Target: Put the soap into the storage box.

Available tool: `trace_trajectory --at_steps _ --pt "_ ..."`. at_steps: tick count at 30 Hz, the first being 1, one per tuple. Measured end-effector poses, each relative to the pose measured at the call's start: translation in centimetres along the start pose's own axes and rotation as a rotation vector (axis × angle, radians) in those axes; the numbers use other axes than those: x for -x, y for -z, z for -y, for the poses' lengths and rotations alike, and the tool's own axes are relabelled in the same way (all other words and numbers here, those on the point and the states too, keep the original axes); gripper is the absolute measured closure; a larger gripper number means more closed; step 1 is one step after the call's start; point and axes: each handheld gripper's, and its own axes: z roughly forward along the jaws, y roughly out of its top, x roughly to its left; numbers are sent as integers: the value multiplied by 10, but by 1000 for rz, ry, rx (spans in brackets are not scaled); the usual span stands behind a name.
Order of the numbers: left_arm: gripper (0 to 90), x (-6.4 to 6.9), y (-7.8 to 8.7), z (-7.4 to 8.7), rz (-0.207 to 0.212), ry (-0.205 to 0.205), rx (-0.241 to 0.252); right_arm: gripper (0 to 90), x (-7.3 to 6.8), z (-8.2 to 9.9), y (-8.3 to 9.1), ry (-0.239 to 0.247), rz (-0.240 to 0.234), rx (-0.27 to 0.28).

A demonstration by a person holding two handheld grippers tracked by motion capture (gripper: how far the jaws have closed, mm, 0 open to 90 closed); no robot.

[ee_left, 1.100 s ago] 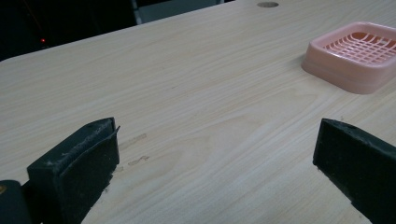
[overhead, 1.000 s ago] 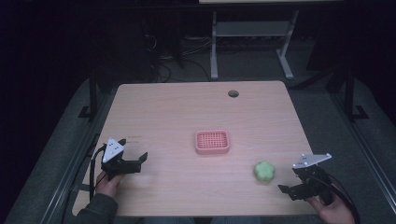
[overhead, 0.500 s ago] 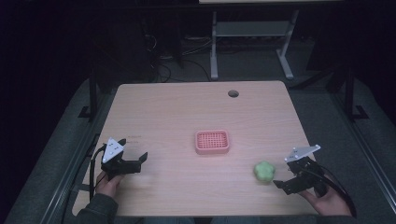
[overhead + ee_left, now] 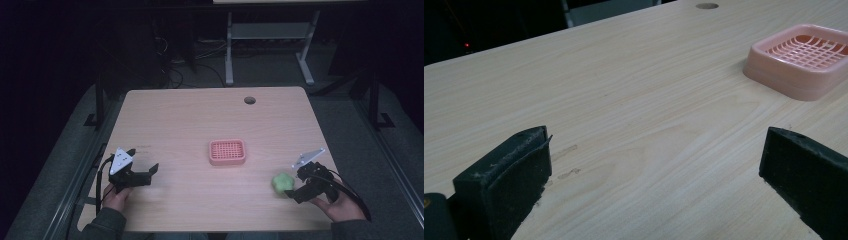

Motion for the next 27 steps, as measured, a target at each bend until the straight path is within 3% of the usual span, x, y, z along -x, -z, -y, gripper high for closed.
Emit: trace_trajectory --at_steps 27 --pt "0 0 0 0 4 1 8 147 -1 -25 -34 24 -27 -109"
